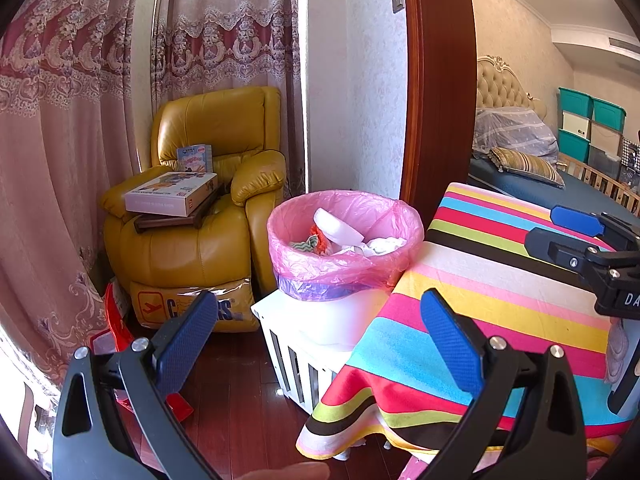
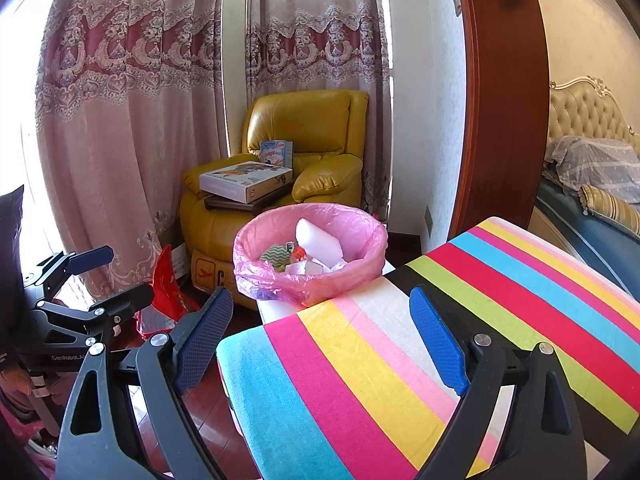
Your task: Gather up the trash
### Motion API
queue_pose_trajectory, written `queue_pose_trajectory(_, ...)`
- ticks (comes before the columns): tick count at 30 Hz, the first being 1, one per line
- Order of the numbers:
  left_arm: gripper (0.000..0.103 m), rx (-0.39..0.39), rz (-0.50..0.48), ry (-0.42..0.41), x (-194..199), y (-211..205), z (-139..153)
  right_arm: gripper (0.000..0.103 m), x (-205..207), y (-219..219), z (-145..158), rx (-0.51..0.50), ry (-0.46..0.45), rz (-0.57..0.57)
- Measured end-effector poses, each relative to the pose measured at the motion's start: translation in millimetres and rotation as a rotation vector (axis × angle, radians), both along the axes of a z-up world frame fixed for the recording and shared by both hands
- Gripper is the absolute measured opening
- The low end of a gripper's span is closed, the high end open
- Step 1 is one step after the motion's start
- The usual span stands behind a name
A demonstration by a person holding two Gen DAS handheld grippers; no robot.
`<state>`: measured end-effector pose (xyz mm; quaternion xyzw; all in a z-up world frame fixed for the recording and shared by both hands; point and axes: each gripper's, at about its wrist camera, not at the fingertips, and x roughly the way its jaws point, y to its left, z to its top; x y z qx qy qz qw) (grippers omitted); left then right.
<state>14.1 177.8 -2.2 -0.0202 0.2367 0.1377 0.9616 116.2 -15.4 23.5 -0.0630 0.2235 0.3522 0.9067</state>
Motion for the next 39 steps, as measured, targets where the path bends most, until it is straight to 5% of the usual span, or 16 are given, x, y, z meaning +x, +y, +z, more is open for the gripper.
queue_pose_trajectory(39,0.098,0.003,0.004,0.004,-1.8,3.2,-1.1,0.085,-2.6,3.1,-5.2,-0.006,0.006,0.011)
